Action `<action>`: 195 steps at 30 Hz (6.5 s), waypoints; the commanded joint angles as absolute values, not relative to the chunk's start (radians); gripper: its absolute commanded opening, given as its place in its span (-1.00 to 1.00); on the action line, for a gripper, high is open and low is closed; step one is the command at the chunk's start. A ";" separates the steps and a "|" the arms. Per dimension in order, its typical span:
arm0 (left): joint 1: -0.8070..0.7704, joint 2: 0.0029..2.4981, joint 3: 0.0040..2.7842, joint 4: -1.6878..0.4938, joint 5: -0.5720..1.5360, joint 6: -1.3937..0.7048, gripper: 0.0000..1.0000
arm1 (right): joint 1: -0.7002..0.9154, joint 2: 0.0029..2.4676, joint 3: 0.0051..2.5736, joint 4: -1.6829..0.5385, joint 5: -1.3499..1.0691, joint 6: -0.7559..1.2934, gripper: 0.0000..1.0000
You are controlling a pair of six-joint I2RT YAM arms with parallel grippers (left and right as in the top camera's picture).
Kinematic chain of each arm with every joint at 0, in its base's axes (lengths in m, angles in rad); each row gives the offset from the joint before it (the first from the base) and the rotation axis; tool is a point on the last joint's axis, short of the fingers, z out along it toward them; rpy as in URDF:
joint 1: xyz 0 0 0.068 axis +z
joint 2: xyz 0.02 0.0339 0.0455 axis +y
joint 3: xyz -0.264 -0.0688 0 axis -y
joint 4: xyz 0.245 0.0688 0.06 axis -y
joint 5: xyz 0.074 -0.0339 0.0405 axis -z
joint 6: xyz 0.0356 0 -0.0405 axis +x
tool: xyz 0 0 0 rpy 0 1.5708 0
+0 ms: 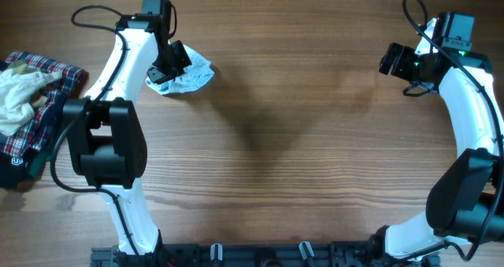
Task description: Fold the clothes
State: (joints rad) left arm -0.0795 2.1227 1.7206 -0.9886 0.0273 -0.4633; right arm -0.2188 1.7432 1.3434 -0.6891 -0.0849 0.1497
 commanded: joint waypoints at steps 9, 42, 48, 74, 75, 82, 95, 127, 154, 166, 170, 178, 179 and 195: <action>-0.056 2.136 1.578 -0.932 0.005 -0.507 0.36 | -0.215 1.745 1.334 -0.689 -0.074 0.157 0.99; -0.008 2.081 1.411 -0.609 -0.066 -0.499 0.61 | -0.215 1.745 1.334 -0.689 -0.074 0.157 0.99; -0.008 2.086 1.411 -0.553 -0.089 -0.344 0.68 | -0.215 1.745 1.334 -0.689 -0.074 0.157 0.99; -0.008 2.065 1.431 -0.506 -0.088 -0.344 -0.92 | -0.215 1.745 1.334 -0.689 -0.074 0.157 0.99; -0.008 2.037 1.431 -0.503 -0.088 -0.344 -0.92 | -0.215 1.745 1.334 -0.689 -0.074 0.157 0.99; -0.006 1.943 1.431 -0.482 -0.092 -0.344 -0.92 | -0.215 1.745 1.334 -0.689 -0.074 0.157 0.99; 0.329 1.800 1.431 -0.399 -0.094 -0.344 -0.92 | -0.215 1.745 1.334 -0.689 -0.074 0.157 1.00; 0.834 1.736 1.431 -0.491 -0.196 -0.400 0.65 | -0.215 1.745 1.334 -0.689 -0.074 0.157 0.99; 0.761 1.839 1.459 -0.575 -0.145 -0.400 -0.55 | -0.215 1.745 1.334 -0.689 -0.074 0.157 0.99; 0.616 1.682 1.519 -0.369 0.422 -0.593 0.79 | -0.215 1.745 1.334 -0.689 -0.074 0.157 1.00; 0.366 1.685 1.519 -0.361 0.422 -0.592 0.99 | -0.215 1.745 1.334 -0.689 -0.074 0.157 0.99; -0.004 1.685 1.519 -0.363 0.422 -0.592 1.00 | -0.215 1.745 1.334 -0.689 -0.074 0.157 0.99; -0.028 1.685 1.519 -0.363 0.422 -0.592 0.99 | -0.215 1.745 1.334 -0.689 -0.074 0.157 0.99; -0.054 1.685 1.519 -0.363 0.422 -0.592 1.00 | -0.221 1.745 1.334 -0.690 -0.074 0.158 0.99</action>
State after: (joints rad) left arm -0.0502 1.6909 1.5085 -0.3653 0.4171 -0.5827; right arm -0.2188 1.7432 1.3434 -0.6891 -0.0849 0.1497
